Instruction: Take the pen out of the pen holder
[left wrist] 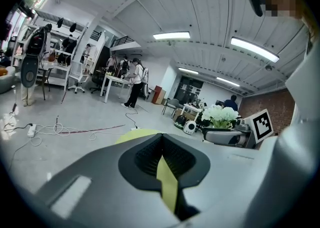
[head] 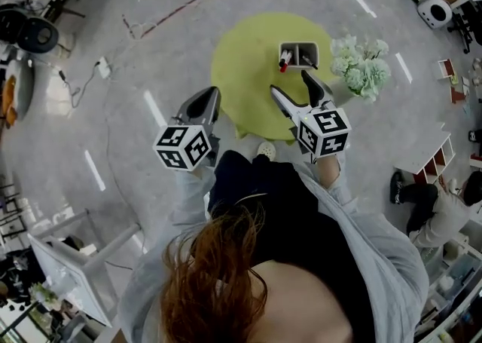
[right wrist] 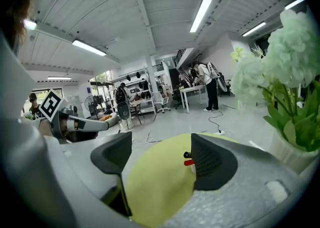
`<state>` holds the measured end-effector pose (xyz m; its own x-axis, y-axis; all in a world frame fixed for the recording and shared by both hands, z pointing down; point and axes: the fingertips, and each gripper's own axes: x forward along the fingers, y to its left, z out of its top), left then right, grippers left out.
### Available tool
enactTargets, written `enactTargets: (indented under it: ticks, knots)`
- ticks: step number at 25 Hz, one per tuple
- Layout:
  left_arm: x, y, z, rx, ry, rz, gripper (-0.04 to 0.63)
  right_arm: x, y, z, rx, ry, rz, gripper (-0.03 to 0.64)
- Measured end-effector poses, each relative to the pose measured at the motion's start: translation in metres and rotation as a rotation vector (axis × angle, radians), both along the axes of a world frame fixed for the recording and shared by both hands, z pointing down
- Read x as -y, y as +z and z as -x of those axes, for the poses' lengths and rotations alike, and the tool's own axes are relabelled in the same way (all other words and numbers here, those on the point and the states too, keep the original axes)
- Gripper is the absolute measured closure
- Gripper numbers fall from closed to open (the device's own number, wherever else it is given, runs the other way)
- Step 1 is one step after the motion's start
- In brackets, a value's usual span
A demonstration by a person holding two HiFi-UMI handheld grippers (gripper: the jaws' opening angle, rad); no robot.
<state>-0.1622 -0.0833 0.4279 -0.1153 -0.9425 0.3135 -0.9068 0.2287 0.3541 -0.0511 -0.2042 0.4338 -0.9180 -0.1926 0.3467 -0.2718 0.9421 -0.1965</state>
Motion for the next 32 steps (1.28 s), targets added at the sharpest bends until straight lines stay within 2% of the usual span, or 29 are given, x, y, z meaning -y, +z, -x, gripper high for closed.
enactTargets:
  ticks: [9, 14, 19, 24, 29, 32]
  knots:
    - [0.005, 0.018, 0.010, -0.053, 0.047, 0.030, 0.580, -0.002, 0.021, 0.003, -0.084, 0.067, -0.014, 0.270]
    - [0.034, 0.016, 0.030, -0.041, 0.169, 0.031, 0.580, 0.018, 0.033, 0.011, -0.139, 0.181, -0.060, 0.272]
    - [0.066, 0.011, 0.066, -0.023, 0.266, 0.047, 0.580, 0.026, 0.047, 0.032, -0.207, 0.259, -0.075, 0.290]
    - [0.096, 0.013, 0.088, -0.031, 0.362, 0.044, 0.580, 0.043, 0.069, 0.043, -0.329, 0.339, -0.121, 0.301]
    - [0.109, 0.025, 0.108, -0.057, 0.415, 0.065, 0.580, 0.052, 0.085, 0.049, -0.415, 0.388, -0.125, 0.330]
    - [0.116, 0.032, 0.118, -0.090, 0.434, 0.075, 0.580, 0.059, 0.096, 0.053, -0.471, 0.408, -0.138, 0.371]
